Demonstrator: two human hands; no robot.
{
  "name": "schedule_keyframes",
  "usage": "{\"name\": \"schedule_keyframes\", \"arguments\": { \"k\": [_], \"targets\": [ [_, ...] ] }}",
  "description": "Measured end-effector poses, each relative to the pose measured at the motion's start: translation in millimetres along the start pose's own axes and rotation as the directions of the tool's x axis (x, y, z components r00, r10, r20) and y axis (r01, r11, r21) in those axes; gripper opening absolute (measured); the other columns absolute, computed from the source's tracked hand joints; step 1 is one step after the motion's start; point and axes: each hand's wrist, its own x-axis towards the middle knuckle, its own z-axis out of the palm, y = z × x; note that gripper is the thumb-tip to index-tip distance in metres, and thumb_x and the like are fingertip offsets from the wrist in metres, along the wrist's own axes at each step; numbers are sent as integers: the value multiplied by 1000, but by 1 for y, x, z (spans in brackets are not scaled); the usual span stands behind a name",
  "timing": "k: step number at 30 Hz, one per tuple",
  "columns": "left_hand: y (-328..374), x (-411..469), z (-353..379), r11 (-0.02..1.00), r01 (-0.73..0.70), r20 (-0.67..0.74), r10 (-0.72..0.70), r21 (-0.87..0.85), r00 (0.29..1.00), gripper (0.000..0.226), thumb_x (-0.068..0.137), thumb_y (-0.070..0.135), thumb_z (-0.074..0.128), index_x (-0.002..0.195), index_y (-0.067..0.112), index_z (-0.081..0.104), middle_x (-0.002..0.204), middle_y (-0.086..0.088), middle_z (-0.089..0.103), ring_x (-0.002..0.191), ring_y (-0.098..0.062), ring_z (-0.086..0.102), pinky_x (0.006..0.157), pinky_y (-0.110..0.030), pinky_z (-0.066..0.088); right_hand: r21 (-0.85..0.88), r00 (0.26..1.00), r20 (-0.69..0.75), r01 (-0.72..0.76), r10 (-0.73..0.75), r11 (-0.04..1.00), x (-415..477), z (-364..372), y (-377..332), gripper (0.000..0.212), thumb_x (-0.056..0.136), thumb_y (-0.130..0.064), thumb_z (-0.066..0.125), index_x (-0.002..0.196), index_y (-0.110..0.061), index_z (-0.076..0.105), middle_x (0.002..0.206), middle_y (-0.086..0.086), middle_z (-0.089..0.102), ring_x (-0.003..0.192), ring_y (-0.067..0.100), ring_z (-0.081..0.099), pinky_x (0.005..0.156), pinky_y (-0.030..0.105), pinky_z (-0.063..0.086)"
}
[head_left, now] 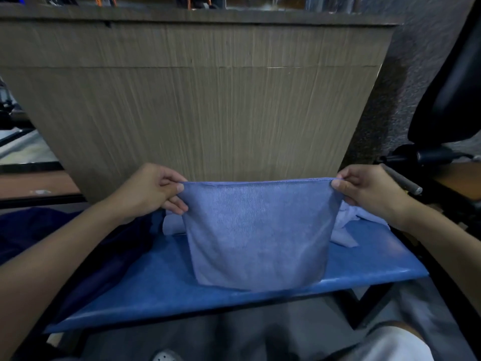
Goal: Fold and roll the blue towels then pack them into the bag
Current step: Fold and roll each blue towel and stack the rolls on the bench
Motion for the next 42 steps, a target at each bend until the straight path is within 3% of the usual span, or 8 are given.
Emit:
{"name": "schedule_keyframes", "arguments": {
  "k": [6,12,17,21,27,33,37,42],
  "targets": [
    [9,24,-2,990,-86,-172,66,-111,983,15,99,-1,51,110,-9,56,81,-30,63,62,-21,72,63,-33,62,99,996,-88,0,9,995,27,14,-8,19,95,-4,57,77,-6,56,69,17,61,50,6,63,55,24,54],
    [11,6,-3,969,-181,-201,146,-170,969,12,99,-1,49,96,-1,61,79,-24,63,65,-20,71,61,-31,62,73,971,-182,168,-153,983,16,12,-16,8,94,-5,59,86,-4,58,71,7,63,57,-4,62,54,8,44],
    [-45,-38,30,977,-54,-86,37,-206,996,15,94,-9,51,93,1,63,80,-24,62,62,-22,69,55,-31,60,-19,991,36,133,-133,991,-31,32,41,19,88,-14,67,74,-25,63,74,3,67,67,7,58,66,24,46],
    [-115,-66,64,992,108,68,-104,-59,992,17,93,-9,55,89,4,66,83,-22,63,63,-17,68,55,-34,59,-98,964,261,78,-50,992,-79,68,90,33,84,-5,73,79,-37,67,80,-7,68,70,3,61,67,16,46],
    [-159,-81,84,981,187,140,-193,55,971,14,93,-3,58,88,7,66,65,-3,70,53,-17,67,43,-27,50,-170,937,334,-44,99,985,-104,93,131,22,84,-6,72,71,-23,67,74,-12,67,71,2,62,70,18,44],
    [-164,-44,79,992,81,87,-89,97,992,19,90,-3,63,83,13,68,52,-1,65,44,-5,56,52,-14,44,-69,956,275,-89,104,994,-74,101,138,17,88,0,66,74,-10,66,69,-12,65,65,-1,56,64,11,41],
    [-177,-3,87,994,88,-3,-88,58,996,20,89,2,67,82,20,70,68,15,71,58,2,63,56,-10,47,-14,978,175,-116,116,993,-44,121,154,18,91,-2,62,75,-10,63,65,-12,63,61,-1,54,64,14,43],
    [-195,42,108,992,125,-191,-118,25,974,13,88,6,70,83,17,73,80,6,73,74,-3,66,66,-9,49,-3,986,3,-164,164,986,-11,150,179,20,92,-3,61,76,-15,64,68,-15,65,64,2,57,63,13,43]
  ]
}}
